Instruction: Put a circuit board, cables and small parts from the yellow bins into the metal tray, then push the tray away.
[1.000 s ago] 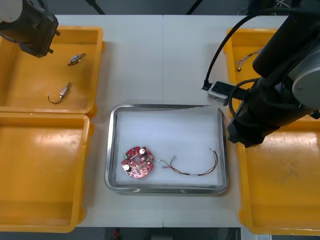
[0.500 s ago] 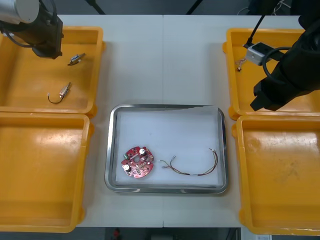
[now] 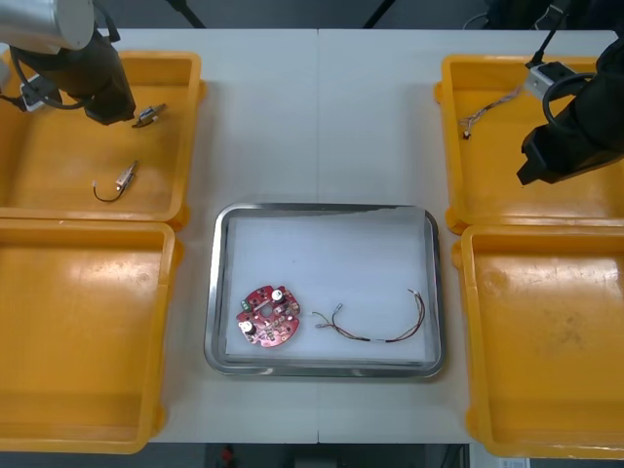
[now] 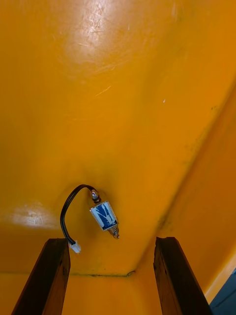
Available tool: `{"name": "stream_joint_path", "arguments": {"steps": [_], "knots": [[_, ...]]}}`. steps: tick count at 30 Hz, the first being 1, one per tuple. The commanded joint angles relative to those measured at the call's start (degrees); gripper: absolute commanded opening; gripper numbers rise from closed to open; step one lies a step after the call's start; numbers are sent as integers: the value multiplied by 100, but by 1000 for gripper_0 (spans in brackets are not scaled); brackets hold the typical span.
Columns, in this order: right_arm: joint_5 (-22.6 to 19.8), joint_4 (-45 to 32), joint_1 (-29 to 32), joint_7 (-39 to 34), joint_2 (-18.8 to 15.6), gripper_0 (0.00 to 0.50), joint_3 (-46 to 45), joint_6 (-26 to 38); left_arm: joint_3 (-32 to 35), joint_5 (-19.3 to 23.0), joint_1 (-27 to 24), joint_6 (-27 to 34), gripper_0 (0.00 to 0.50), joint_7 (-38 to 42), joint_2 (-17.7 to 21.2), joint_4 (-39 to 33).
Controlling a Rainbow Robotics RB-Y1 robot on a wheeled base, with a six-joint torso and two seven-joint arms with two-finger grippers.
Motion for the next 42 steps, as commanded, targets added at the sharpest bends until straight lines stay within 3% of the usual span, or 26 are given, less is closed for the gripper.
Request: {"name": "stream_joint_path", "arguments": {"steps": [1,5,11,21,32,42], "knots": [[234,636,-613,-238,-2,500,-186,-146,5,-288,-359,-336,500,-238,-217,175],[577,1102,-876,-247,138,500,-195,-366,5,-517,-438,-784,500,-229,-411,614],[1025,1515,-1070,-370,367,500,-195,-761,5,-473,-657,-977,500,-273,-507,1036],[2027,2112,-1386,-1636,991,500,-186,-1245,5,-411,-737,-1267,500,-317,-745,1379],[2660,2904,-1659,-3016,1562,500,-195,-2053,-232,-385,-763,-1584,500,-431,-938,1827],[3029,3967,-1957,-4044,1922,500,-203,-3293,-259,-60,-763,-2225,500,-642,-1008,2451]]}}
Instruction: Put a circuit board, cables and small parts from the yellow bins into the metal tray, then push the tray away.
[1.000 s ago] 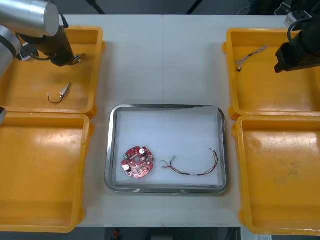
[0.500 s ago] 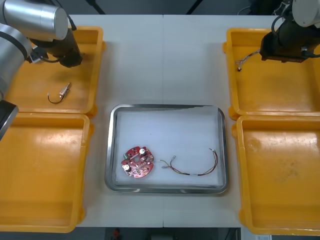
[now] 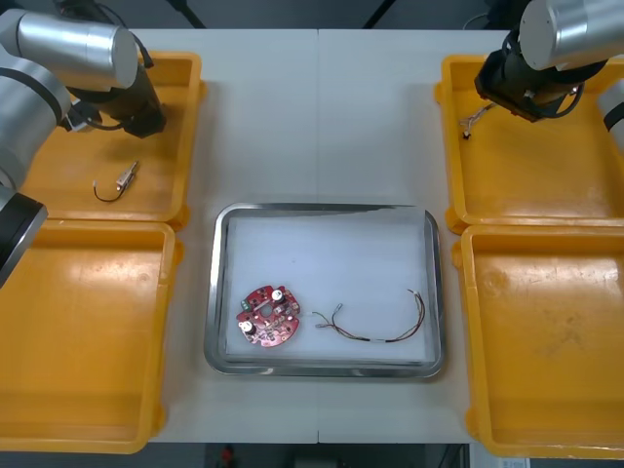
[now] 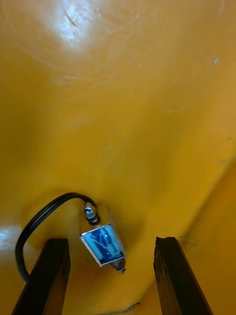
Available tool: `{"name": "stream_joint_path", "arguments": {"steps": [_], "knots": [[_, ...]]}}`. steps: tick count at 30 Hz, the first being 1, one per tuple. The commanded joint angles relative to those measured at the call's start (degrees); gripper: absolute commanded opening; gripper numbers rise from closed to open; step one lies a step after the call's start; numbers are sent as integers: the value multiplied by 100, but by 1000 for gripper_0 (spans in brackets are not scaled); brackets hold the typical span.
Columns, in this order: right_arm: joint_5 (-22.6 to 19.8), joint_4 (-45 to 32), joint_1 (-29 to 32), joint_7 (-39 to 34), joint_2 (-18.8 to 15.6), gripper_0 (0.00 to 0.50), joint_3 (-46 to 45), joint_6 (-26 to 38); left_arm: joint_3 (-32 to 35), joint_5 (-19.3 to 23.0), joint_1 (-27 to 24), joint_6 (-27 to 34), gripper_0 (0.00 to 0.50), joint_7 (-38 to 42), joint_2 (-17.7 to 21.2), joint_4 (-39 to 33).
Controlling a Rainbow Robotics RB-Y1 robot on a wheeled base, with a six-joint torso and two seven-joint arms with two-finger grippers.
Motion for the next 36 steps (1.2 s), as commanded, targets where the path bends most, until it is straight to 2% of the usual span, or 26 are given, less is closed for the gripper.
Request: {"name": "stream_joint_path", "arguments": {"steps": [1,9,16,21,22,23,24,25,26,36], "knots": [[222,427,-469,-349,192,500,-195,-424,-112,92,-246,-270,500,-533,-137,300],[530,1094,-565,-929,341,500,-195,-1136,-138,303,-246,-262,500,-674,-137,476],[776,1156,-556,-1474,421,500,-195,-1321,-138,470,-246,-262,500,-859,-137,704],[785,1314,-565,-1667,456,500,-195,-1602,-138,593,-238,-253,491,-990,-137,915],[793,1358,-565,-1658,456,500,-195,-1655,-138,602,-238,-253,471,-1026,-137,933],[793,1499,-574,-1632,465,500,-186,-1822,-138,654,-246,-226,281,-1193,-137,994],[793,1499,-574,-1632,465,500,-186,-1822,-138,654,-246,-226,281,-1193,-137,994],[793,1648,-600,-1597,465,500,-177,-1971,-129,707,-246,-200,40,-1324,-137,1038],[793,1719,-618,-1579,473,500,-168,-2015,-138,716,-246,-200,3,-1342,-137,1056],[820,2105,-697,-1430,561,500,-89,-2393,-138,769,-238,-165,0,-1588,-137,1109]]}}
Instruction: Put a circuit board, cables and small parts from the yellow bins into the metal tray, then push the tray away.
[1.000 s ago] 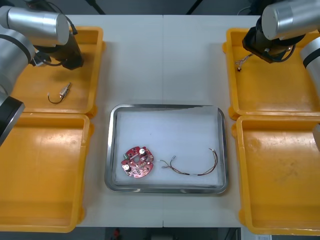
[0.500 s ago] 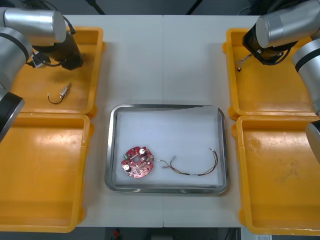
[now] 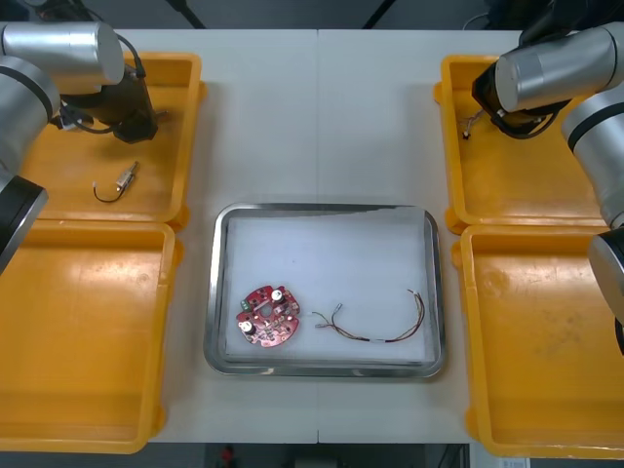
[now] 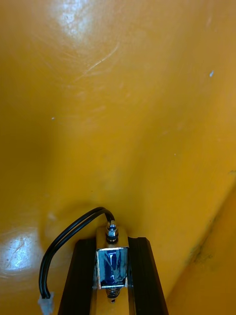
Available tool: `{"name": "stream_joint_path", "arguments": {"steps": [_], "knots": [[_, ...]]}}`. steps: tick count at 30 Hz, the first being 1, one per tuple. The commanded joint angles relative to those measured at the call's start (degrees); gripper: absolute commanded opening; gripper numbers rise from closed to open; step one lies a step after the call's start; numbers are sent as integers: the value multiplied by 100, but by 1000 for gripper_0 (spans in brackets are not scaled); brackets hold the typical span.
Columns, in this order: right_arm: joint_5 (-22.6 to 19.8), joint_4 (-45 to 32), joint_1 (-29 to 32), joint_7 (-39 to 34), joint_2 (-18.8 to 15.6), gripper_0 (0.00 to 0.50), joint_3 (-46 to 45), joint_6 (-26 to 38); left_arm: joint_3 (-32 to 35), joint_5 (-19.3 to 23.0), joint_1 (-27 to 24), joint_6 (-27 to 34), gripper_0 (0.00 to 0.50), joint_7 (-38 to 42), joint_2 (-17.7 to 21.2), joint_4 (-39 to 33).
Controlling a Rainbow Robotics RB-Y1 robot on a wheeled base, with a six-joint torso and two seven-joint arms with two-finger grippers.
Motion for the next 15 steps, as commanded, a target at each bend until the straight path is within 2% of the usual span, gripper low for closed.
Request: {"name": "stream_joint_path", "arguments": {"steps": [1,8,15], "knots": [[71,-1,-342,119,87,500,-27,-129,-138,43,43,113,0,-53,-111,199],[18,246,-342,207,158,500,254,-384,-138,157,-309,1027,0,-949,214,164],[-78,544,-342,312,210,500,518,-551,-138,298,-607,2072,0,-1687,680,-328]]}}
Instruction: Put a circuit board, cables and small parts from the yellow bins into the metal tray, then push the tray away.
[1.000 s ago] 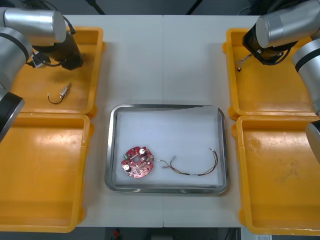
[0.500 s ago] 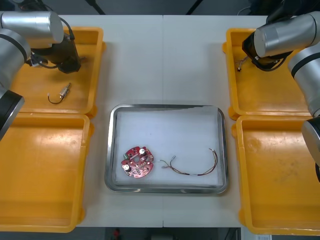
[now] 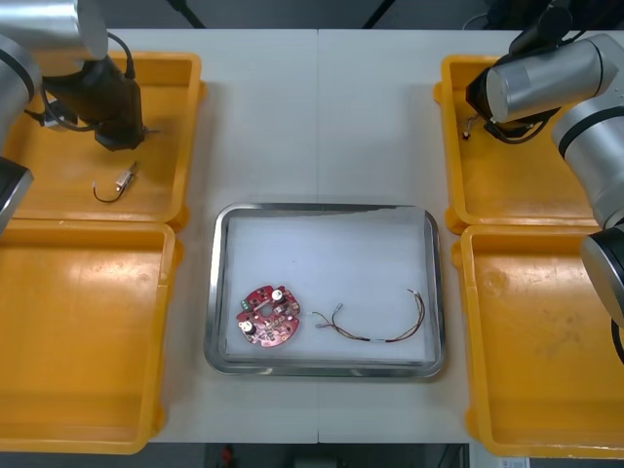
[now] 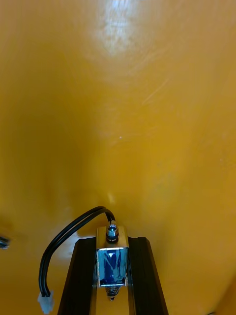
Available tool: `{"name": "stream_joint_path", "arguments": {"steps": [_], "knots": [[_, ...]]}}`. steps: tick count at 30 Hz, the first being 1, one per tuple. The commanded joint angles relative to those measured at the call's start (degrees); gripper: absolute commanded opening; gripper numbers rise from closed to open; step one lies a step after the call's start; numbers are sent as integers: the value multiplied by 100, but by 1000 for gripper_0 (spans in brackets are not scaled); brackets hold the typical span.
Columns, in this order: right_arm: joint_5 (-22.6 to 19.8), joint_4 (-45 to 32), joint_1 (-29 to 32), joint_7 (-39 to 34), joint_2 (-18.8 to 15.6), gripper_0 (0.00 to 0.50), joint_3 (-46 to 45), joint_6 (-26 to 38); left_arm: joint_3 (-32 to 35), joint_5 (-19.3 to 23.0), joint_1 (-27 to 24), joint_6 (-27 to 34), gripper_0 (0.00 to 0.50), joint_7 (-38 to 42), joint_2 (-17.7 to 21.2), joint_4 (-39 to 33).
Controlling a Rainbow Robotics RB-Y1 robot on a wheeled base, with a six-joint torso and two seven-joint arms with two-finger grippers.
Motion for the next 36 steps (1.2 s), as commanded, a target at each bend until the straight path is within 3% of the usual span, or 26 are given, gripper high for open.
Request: {"name": "stream_joint_path", "arguments": {"steps": [1,3,5,6,8,14,18,29,36], "knots": [[-98,136,-243,313,124,500,297,-56,-138,83,-348,632,0,-592,515,-468],[-151,145,-243,330,124,475,350,-56,-138,65,-366,869,0,-759,629,-696],[-195,145,-243,357,133,255,376,-21,-138,57,-366,1177,0,-979,769,-1039],[-221,136,-243,374,124,86,368,23,-138,74,-366,1361,0,-1102,840,-1241],[-256,136,-243,410,124,0,368,67,-138,118,-366,1642,0,-1295,963,-1522],[-344,136,-243,621,98,0,376,67,-138,276,-234,2600,0,-1981,1226,-2603],[-432,-40,-243,1359,-61,0,368,401,-67,312,65,3075,0,-2192,1314,-3544],[-994,-1147,-252,2686,-641,0,60,2168,232,610,873,3778,0,-2236,1534,-5785],[-1487,-1420,-252,3284,-896,0,-195,2633,434,892,1401,3848,0,-2350,1648,-6928]]}}
